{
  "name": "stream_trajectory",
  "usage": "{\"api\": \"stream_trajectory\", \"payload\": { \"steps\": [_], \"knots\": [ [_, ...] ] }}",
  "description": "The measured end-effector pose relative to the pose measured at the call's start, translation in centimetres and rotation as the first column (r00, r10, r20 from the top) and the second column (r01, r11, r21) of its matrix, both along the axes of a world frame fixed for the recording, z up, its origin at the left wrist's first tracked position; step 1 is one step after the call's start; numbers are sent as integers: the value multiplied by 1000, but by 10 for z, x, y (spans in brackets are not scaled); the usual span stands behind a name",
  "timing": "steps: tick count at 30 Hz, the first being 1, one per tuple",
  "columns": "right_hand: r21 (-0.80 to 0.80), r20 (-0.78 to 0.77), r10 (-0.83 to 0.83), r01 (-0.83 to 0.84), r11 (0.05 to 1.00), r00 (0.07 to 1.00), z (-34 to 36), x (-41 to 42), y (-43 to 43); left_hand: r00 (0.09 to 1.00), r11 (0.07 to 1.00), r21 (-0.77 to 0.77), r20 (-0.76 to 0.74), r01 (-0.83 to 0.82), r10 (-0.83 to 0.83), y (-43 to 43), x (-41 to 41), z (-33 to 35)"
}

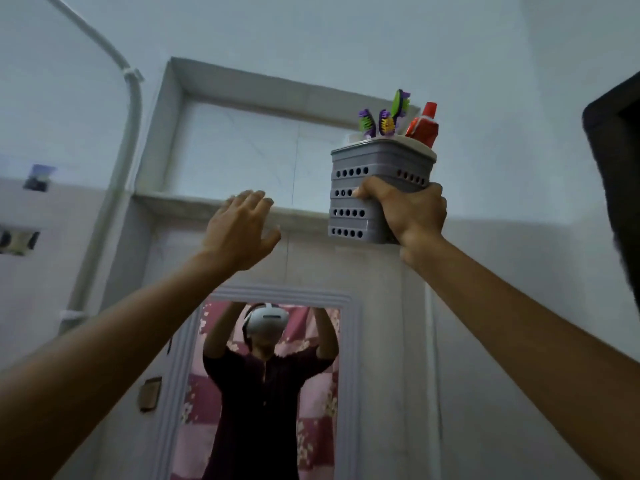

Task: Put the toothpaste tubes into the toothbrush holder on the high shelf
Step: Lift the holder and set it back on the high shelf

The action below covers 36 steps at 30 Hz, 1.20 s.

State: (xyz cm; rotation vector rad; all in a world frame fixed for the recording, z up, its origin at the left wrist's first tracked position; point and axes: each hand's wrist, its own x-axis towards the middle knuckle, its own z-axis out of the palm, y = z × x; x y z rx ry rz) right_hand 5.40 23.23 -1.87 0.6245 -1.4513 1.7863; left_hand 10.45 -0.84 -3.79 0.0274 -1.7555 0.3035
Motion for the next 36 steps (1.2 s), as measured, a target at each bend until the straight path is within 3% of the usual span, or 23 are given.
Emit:
{"api": "stream_trajectory", "payload": {
  "steps": [4, 7, 17, 25, 33, 36],
  "knots": [
    [-7, 13, -20, 20, 1000, 1000, 36, -10, -1, 957, 971, 51, 188, -233, 219, -19, -30, 23],
    [4, 8, -59, 59, 998, 998, 59, -33, -7, 932, 954, 106, 269, -280, 244, -30, -49, 30],
    [-17, -1, -219, 219, 976, 976, 97, -111, -38, 993, 988, 95, 9, -121, 120, -48, -85, 15],
    [8, 60, -317, 318, 948, 946, 102, -158, -59, 985, 991, 64, -122, -114, 122, -54, -102, 12],
    [65, -31, -414, 415, 907, 910, 91, -178, -66, 986, 987, 79, -82, -137, 144, -53, -101, 11],
    [76, -127, -507, 518, 852, 853, 84, -179, -64, 992, 987, 98, -21, -125, 128, -50, -91, 14]
  ]
}}
